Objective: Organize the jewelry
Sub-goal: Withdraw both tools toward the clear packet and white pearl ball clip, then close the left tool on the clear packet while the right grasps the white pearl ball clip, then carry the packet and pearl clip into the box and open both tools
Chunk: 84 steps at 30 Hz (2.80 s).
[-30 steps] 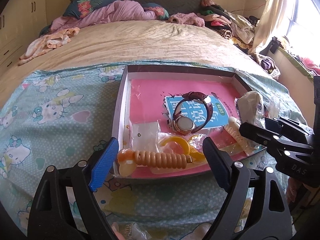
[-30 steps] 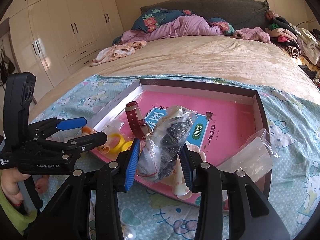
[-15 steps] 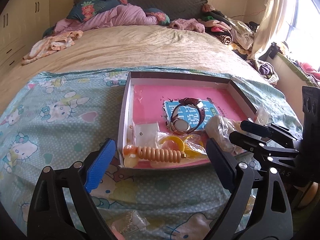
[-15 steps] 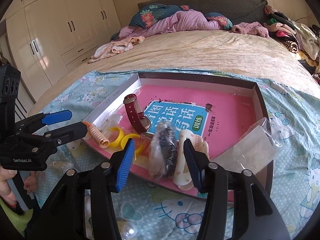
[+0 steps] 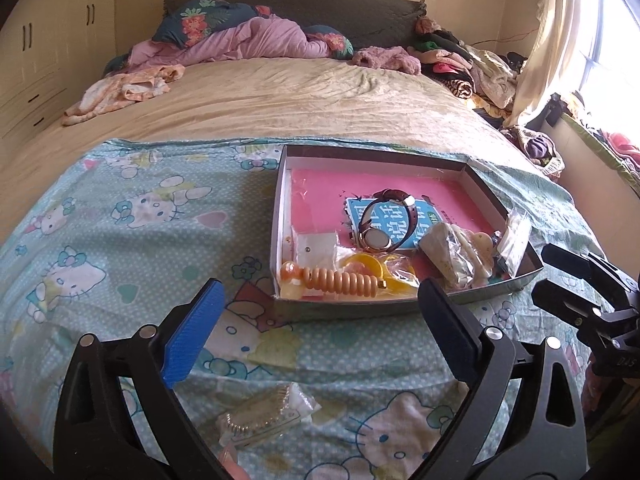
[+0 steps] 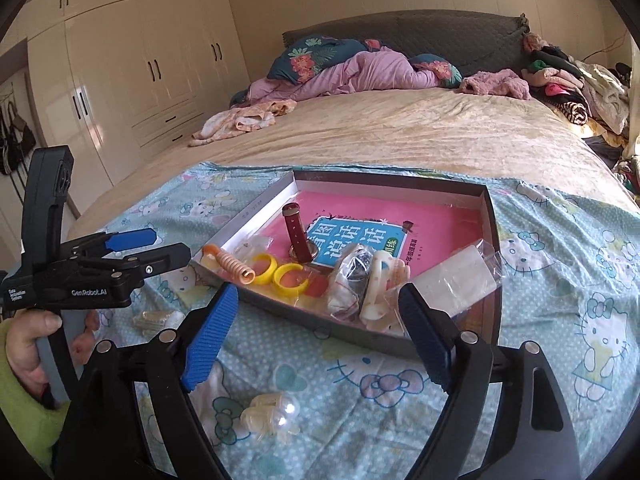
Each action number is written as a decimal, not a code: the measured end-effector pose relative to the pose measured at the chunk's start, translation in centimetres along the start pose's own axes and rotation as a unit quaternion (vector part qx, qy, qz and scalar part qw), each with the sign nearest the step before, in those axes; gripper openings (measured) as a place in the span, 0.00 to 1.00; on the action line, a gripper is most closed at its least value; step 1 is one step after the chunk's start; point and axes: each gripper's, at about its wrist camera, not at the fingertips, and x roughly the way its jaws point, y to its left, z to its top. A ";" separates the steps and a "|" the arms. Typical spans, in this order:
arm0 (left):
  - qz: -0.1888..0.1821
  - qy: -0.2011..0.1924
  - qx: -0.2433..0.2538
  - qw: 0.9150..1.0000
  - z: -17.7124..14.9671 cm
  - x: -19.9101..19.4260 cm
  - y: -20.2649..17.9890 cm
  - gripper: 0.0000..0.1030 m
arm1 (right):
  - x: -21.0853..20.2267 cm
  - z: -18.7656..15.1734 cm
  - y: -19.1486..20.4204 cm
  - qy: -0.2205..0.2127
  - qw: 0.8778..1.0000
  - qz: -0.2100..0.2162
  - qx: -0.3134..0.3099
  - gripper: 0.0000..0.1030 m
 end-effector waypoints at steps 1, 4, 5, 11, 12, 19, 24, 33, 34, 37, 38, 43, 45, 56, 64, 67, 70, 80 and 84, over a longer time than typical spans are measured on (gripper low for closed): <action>0.001 0.000 -0.003 1.000 -0.2 -0.1 0.2 0.88 | -0.2 -0.3 0.2 0.004 1.000 0.000 -0.001 0.79; 0.009 0.004 -0.008 1.000 -1.0 -0.5 0.9 0.88 | -0.3 -1.2 0.9 0.018 1.000 0.006 -0.005 0.79; 0.013 0.006 -0.011 1.000 -1.3 -0.6 1.3 0.88 | -0.3 -1.6 1.2 0.022 1.000 0.007 -0.009 0.79; 0.035 0.016 -0.029 0.999 -2.6 -1.4 3.5 0.88 | 0.3 -3.3 2.7 0.049 0.999 0.016 -0.019 0.79; 0.038 0.019 -0.034 0.999 -2.8 -1.4 4.0 0.88 | 0.6 -3.6 2.9 0.056 0.998 0.017 -0.019 0.79; 0.044 0.041 -0.049 0.997 -4.5 -1.9 6.2 0.88 | 2.9 -5.5 3.7 0.101 0.995 0.023 -0.011 0.79; 0.039 0.069 -0.048 0.996 -6.0 -1.3 6.7 0.88 | 4.0 -6.7 3.8 0.123 0.992 0.025 -0.007 0.69; -0.005 0.104 -0.033 0.994 -6.7 0.5 5.0 0.88 | 4.0 -7.4 3.6 0.122 0.992 0.026 -0.014 0.37; -0.007 0.108 -0.030 0.994 -6.8 0.9 4.7 0.88 | 3.9 -7.4 3.5 0.122 0.992 0.030 -0.013 0.36; 0.003 0.117 -0.022 0.993 -7.1 1.9 3.9 0.88 | 3.7 -7.4 3.7 0.121 0.992 0.034 -0.017 0.36; 0.011 0.117 -0.013 0.993 -7.2 2.1 3.5 0.85 | 3.6 -7.3 3.8 0.120 0.992 0.036 -0.017 0.36; 0.032 0.105 0.016 0.994 -7.2 1.8 2.2 0.51 | 2.6 -6.9 4.2 0.105 0.993 0.048 -0.025 0.36; 0.029 0.081 0.020 0.996 -6.8 0.7 1.9 0.49 | 2.0 -6.6 4.2 0.095 0.994 0.050 -0.028 0.36; -0.007 0.004 0.045 0.999 -2.2 -2.5 -1.8 0.49 | -0.3 -2.9 2.2 0.035 0.999 0.028 -0.028 0.36; -0.013 -0.001 0.054 0.998 0.5 -0.7 -3.3 0.49 | -0.4 -0.4 0.4 0.006 1.000 0.012 -0.026 0.36; -0.016 0.003 0.055 0.998 1.1 0.1 -3.6 0.49 | -0.2 0.2 -0.2 0.000 1.000 0.008 -0.025 0.36; -0.014 0.006 0.054 0.998 1.3 0.9 -3.9 0.49 | 0.2 0.5 -0.7 -0.003 1.000 0.005 -0.026 0.36; -0.014 0.028 0.046 0.998 1.7 3.8 -3.6 0.49 | 2.1 1.3 -1.7 0.006 1.000 0.001 -0.028 0.36; -0.013 0.033 0.046 0.998 1.7 4.4 -3.7 0.49 | 2.9 1.4 -1.8 0.012 1.000 0.001 -0.026 0.36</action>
